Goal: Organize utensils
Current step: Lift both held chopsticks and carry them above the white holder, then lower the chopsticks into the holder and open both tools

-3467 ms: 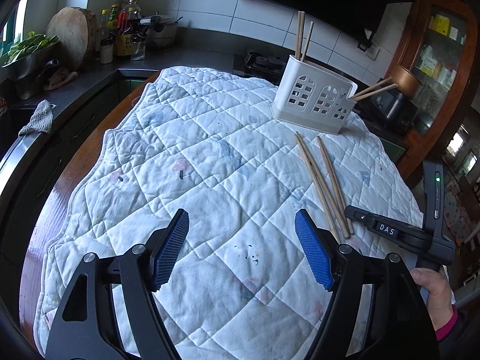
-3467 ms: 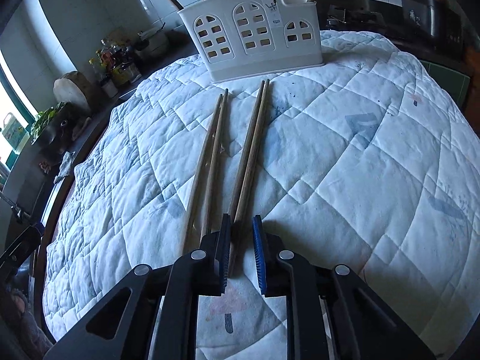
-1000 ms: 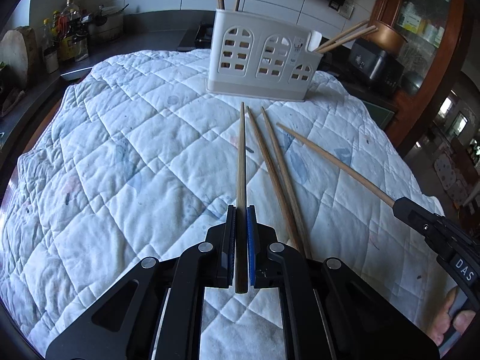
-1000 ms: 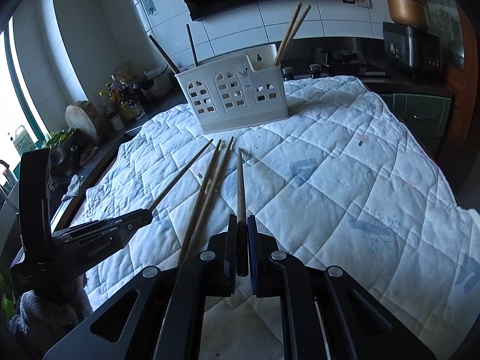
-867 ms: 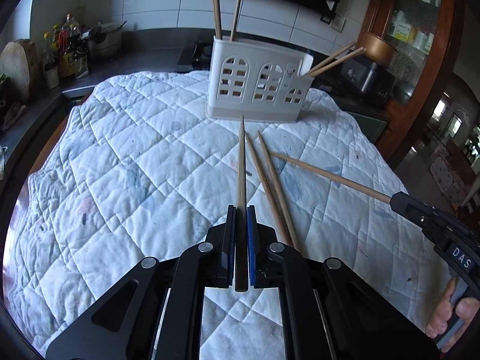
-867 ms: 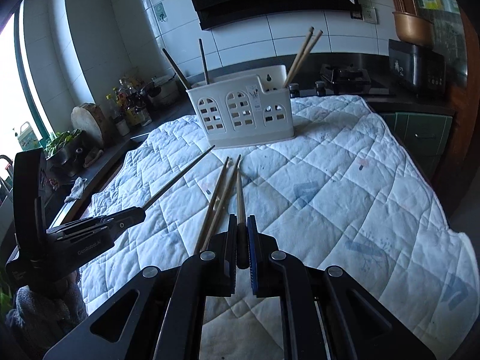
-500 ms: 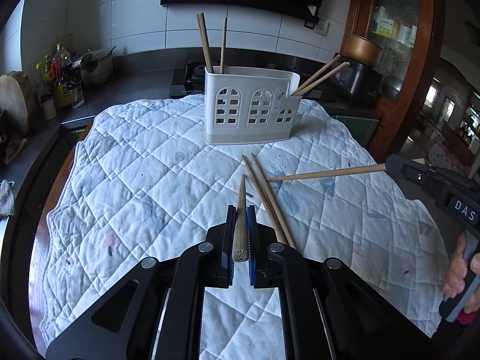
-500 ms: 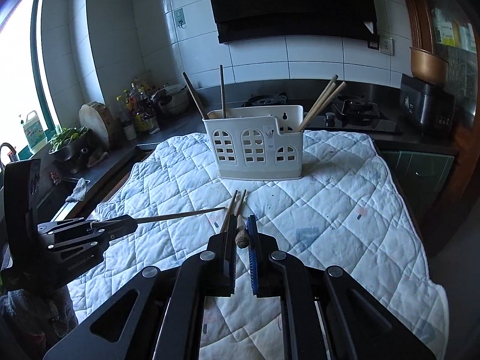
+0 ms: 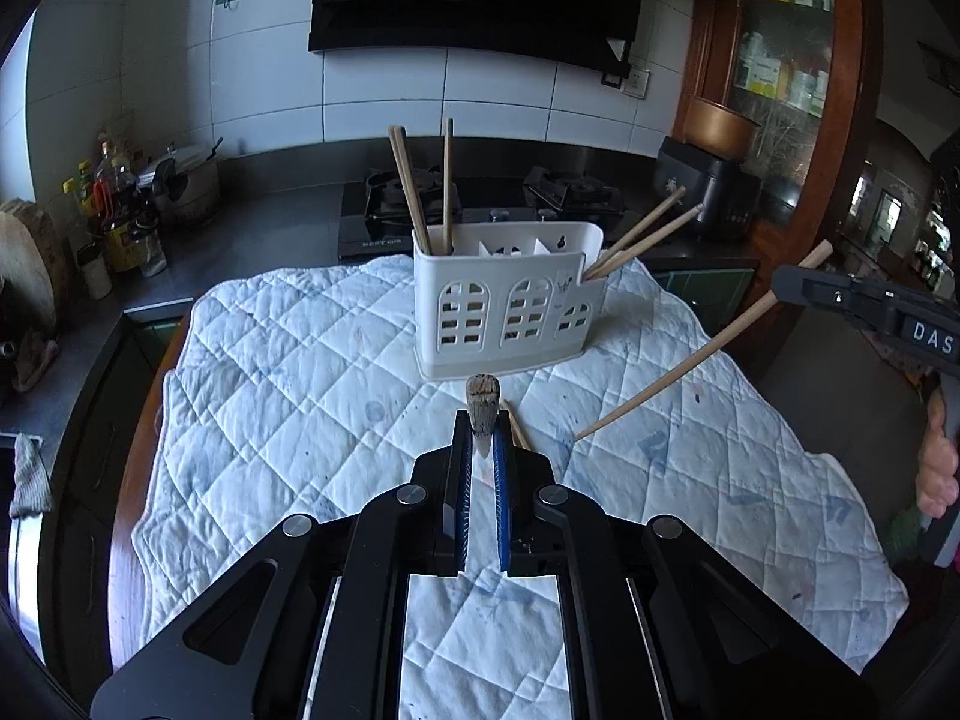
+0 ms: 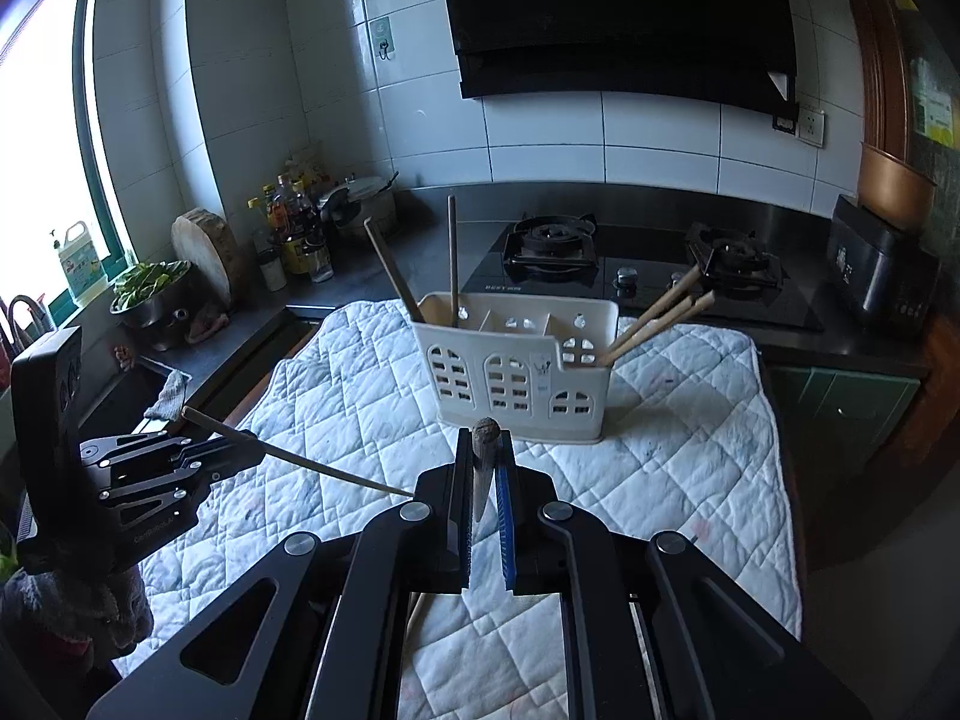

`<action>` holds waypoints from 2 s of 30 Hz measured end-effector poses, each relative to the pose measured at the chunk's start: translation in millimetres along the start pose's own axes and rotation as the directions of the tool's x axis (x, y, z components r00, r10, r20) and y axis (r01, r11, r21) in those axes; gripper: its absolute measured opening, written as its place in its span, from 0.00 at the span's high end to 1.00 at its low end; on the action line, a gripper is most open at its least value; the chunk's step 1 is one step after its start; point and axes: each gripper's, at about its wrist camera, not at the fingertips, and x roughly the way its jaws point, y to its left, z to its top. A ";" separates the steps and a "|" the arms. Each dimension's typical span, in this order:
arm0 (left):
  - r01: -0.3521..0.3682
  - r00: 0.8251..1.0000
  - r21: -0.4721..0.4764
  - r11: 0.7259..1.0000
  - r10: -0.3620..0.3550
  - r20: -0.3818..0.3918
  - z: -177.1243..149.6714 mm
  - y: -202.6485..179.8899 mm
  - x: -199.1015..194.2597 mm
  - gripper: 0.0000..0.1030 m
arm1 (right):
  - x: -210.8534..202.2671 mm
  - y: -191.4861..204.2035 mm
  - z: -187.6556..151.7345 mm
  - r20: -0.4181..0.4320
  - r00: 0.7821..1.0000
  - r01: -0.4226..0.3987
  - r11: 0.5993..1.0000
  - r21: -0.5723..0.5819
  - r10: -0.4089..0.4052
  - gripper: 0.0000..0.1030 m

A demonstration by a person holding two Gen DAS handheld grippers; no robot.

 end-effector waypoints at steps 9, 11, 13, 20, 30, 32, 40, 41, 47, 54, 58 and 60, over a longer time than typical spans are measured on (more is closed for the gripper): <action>0.021 0.995 0.034 0.999 -0.025 0.099 84.3 -8.0 -16.2 0.95 | -7.0 -21.9 76.7 0.033 0.997 0.076 0.997 -0.022 -0.075 0.93; 0.005 0.992 0.042 0.999 -0.010 0.126 103.9 -8.9 -19.4 0.95 | -5.4 -27.6 88.4 0.041 0.995 0.094 0.995 -0.020 -0.093 0.93; -0.010 0.989 0.042 0.999 0.003 0.145 121.6 -8.6 -20.1 0.95 | -0.8 -32.9 97.7 0.046 0.993 0.105 0.994 -0.013 -0.104 0.93; -0.071 0.989 0.038 0.997 0.066 0.131 154.2 -3.0 5.6 0.95 | 35.9 -49.3 112.0 0.016 0.994 0.109 0.994 0.016 -0.109 0.93; -0.094 0.995 0.018 0.995 0.094 0.028 156.9 12.6 62.1 0.95 | 93.2 -61.6 100.5 -0.091 0.989 0.119 0.993 0.019 -0.117 0.93; -0.086 0.996 0.005 0.996 0.086 0.010 156.0 17.1 70.9 0.95 | 101.3 -62.5 98.1 -0.108 0.986 0.127 0.992 0.012 -0.125 0.93; -0.065 0.998 -0.016 0.998 0.064 -0.021 146.4 23.1 89.0 0.93 | 113.1 -64.1 90.1 -0.121 0.985 0.124 0.992 0.014 -0.121 0.93; -0.066 0.998 -0.020 0.998 0.065 -0.021 146.2 23.7 89.0 0.93 | 111.9 -63.9 90.3 -0.116 0.986 0.124 0.992 0.013 -0.122 0.92; -0.054 0.999 -0.024 0.998 0.054 0.000 147.1 22.4 81.7 0.92 | 96.0 -58.7 92.3 -0.068 0.989 0.128 0.992 0.006 -0.128 0.75; -0.056 0.996 -0.013 0.998 0.056 0.072 139.5 16.1 44.3 0.67 | 61.2 -49.3 80.1 -0.015 0.992 0.127 0.992 0.004 -0.127 0.64; -0.029 0.994 -0.035 0.999 0.033 0.108 124.9 17.9 14.9 0.60 | 41.4 -38.5 58.3 0.002 0.993 0.116 0.993 -0.003 -0.116 0.59; -0.026 0.991 -0.039 0.999 0.031 0.128 113.7 18.6 0.4 0.56 | 33.8 -29.7 42.8 0.004 0.993 0.118 0.993 -0.018 -0.118 0.56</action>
